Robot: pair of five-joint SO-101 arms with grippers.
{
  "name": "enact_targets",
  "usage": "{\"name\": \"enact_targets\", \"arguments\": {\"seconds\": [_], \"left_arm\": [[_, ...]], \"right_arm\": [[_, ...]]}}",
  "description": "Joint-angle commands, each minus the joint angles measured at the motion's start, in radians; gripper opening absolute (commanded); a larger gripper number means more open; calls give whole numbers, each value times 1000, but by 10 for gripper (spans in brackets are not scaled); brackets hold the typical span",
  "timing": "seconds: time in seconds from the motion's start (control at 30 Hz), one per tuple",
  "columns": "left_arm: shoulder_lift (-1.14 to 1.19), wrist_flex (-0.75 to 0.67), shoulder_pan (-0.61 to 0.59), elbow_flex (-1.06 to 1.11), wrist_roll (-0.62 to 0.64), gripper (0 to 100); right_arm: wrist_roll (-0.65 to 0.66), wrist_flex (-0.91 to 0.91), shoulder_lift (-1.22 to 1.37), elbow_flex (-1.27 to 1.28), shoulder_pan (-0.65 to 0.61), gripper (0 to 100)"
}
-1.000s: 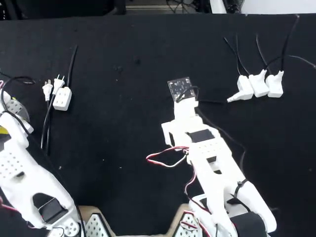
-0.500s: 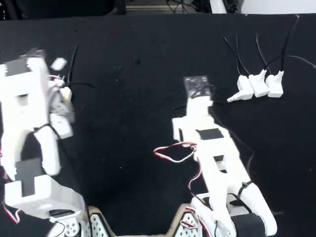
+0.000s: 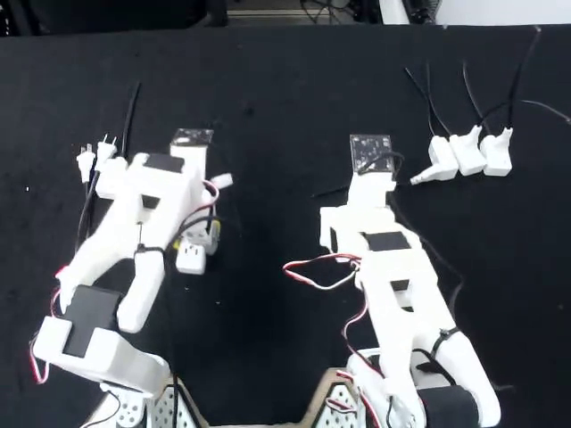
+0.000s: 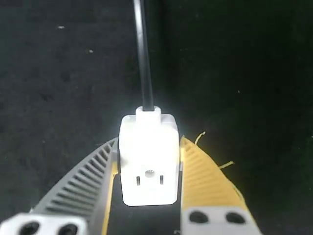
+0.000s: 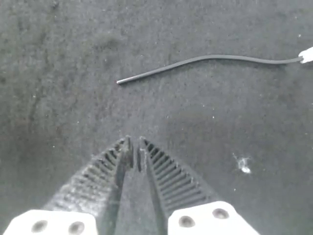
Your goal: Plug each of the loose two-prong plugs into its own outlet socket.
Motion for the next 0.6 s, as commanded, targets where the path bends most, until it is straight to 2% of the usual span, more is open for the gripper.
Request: {"name": "enact_targets", "arguments": {"seconds": [0.0,0.07,0.3,0.57], "left_arm": [[-44,-23,21,7,-2,197],[-46,-20,8,18,-2,243],[-55,-15,-42,16,-8,177],[-48,32,-142,22,-11,173]], "right_arm": [[-9,-20,-33,-28,15,15],[-9,-20,-33,-28,15,15],[-9,-20,-33,-25,15,15],[-9,-20,-31,-25,15,15]]}}
